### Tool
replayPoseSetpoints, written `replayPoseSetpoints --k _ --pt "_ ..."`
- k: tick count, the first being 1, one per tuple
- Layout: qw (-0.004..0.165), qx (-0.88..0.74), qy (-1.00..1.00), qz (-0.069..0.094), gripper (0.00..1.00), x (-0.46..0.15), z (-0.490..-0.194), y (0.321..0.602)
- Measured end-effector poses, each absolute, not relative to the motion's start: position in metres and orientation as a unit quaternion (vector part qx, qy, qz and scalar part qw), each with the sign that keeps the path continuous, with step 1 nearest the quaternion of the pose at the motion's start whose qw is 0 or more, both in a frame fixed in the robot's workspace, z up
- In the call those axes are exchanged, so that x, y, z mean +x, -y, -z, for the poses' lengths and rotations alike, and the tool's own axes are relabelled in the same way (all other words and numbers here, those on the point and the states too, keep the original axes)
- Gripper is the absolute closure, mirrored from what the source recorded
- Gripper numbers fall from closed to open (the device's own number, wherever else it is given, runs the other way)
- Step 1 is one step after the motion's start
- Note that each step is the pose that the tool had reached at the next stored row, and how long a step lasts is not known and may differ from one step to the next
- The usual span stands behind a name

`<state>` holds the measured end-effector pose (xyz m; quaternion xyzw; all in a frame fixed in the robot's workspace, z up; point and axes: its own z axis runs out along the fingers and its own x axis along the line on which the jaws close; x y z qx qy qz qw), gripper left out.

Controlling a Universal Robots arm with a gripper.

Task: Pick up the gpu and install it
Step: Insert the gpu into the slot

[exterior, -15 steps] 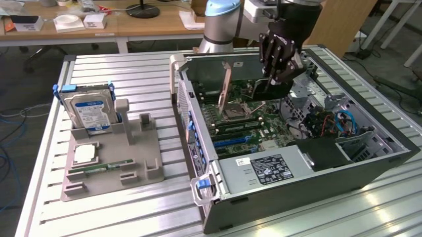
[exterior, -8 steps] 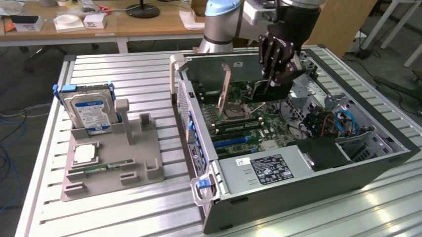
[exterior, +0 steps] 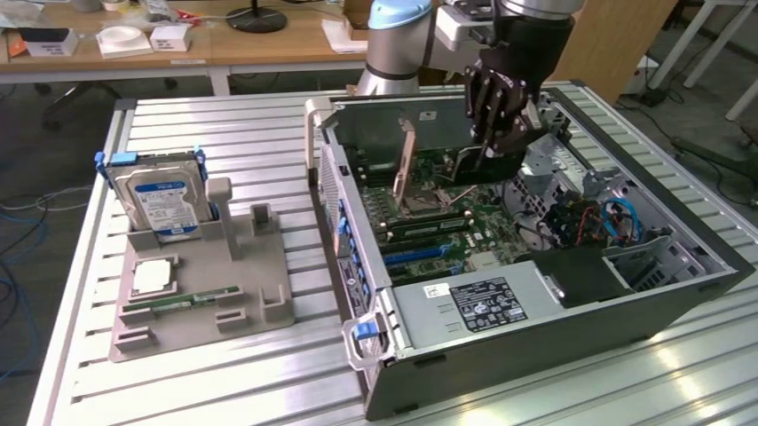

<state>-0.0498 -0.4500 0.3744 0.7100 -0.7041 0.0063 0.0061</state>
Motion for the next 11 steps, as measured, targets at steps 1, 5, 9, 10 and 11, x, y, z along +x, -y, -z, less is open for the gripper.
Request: replayPoseSetpoints --k 1,5,9,10,11 --pt "0.006 0.71 0.704 -0.006 0.74 -0.05 -0.373 0.45" --pt "0.006 0.71 0.704 -0.006 0.74 -0.05 -0.369 0.45" --pt "0.006 0.71 0.704 -0.007 0.74 -0.05 -0.362 0.45" --pt "0.006 0.71 0.704 -0.007 0.74 -0.05 -0.361 0.45" --pt "0.006 0.71 0.704 -0.007 0.74 -0.05 -0.359 0.45"
